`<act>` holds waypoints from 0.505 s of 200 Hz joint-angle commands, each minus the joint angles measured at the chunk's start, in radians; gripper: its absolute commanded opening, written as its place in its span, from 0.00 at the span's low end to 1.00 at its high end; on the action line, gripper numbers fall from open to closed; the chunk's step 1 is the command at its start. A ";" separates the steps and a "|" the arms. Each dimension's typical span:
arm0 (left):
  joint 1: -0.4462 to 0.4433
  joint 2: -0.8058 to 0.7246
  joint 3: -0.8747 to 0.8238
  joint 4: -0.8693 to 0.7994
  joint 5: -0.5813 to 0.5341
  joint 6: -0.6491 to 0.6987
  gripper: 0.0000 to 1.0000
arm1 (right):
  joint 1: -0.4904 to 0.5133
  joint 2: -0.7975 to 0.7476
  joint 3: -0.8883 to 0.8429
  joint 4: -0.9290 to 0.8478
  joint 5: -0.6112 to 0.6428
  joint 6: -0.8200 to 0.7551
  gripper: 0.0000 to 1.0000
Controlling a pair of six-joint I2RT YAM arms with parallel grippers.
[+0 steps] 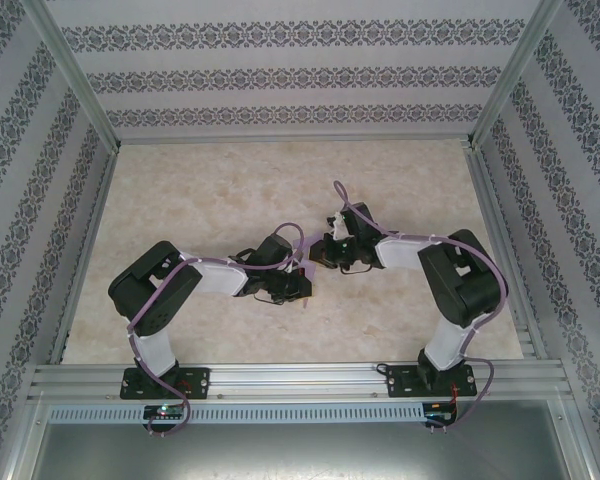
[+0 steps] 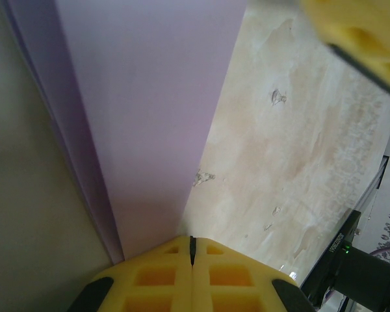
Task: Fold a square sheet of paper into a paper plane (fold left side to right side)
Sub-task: Fold the wing for the fifth time at the center of the table.
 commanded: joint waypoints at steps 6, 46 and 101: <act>-0.016 -0.030 0.006 -0.073 -0.029 -0.002 0.00 | 0.010 0.072 0.035 0.016 0.006 0.030 0.07; -0.016 -0.098 0.027 -0.107 -0.036 -0.002 0.06 | 0.010 0.113 0.071 -0.115 0.066 -0.020 0.07; -0.017 -0.138 0.091 -0.194 0.030 -0.014 0.11 | 0.010 0.123 0.087 -0.167 0.085 -0.046 0.07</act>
